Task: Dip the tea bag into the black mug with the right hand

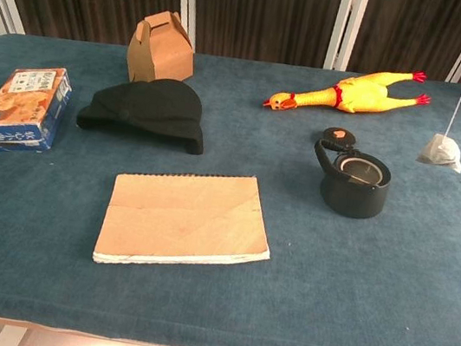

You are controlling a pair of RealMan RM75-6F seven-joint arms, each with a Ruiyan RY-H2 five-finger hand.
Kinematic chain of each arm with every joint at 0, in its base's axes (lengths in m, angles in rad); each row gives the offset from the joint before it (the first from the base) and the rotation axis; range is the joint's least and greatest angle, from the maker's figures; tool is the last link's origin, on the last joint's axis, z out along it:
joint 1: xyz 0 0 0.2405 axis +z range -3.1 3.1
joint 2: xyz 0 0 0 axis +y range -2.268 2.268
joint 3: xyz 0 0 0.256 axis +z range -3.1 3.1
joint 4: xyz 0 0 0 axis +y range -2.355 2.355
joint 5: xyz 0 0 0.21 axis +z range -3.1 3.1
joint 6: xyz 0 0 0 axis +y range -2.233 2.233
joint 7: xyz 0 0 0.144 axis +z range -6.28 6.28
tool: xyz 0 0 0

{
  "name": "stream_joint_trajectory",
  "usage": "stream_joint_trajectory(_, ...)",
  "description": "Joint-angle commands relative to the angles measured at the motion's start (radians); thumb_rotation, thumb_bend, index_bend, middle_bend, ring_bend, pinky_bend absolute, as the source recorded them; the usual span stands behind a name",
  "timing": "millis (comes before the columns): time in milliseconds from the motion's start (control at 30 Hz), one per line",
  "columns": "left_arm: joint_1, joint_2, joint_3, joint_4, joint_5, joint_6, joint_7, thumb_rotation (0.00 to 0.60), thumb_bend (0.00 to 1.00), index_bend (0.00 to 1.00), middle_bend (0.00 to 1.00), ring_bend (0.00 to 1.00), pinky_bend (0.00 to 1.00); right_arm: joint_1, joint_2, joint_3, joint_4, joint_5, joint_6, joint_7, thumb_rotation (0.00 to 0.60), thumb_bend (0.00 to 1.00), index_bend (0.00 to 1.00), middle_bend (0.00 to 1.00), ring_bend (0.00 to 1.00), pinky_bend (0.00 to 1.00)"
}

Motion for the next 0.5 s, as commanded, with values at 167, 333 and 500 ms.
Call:
stream_joint_trajectory(167, -0.003, 0.006, -0.005, -0.002, -0.016, -0.010, -0.013, 0.600, 0.05, 0.01, 0.04, 0.00, 0.11, 0.033, -0.015, 0.025, -0.009, 0.042, -0.024, -0.024, 0.600, 0.29, 0.57, 0.00, 0.00, 0.00)
stream_joint_trajectory(333, -0.004, 0.011, -0.010, 0.001, -0.026, -0.013, -0.029, 0.600, 0.04, 0.01, 0.04, 0.00, 0.11, 0.066, -0.043, 0.038, 0.003, 0.082, -0.055, -0.044, 0.600, 0.29, 0.57, 0.00, 0.00, 0.00)
stream_joint_trajectory(500, -0.009, 0.015, -0.015, 0.005, -0.038, -0.023, -0.042, 0.600, 0.04, 0.01, 0.04, 0.00, 0.11, 0.091, -0.068, 0.042, 0.012, 0.106, -0.068, -0.069, 0.600, 0.29, 0.57, 0.00, 0.00, 0.00)
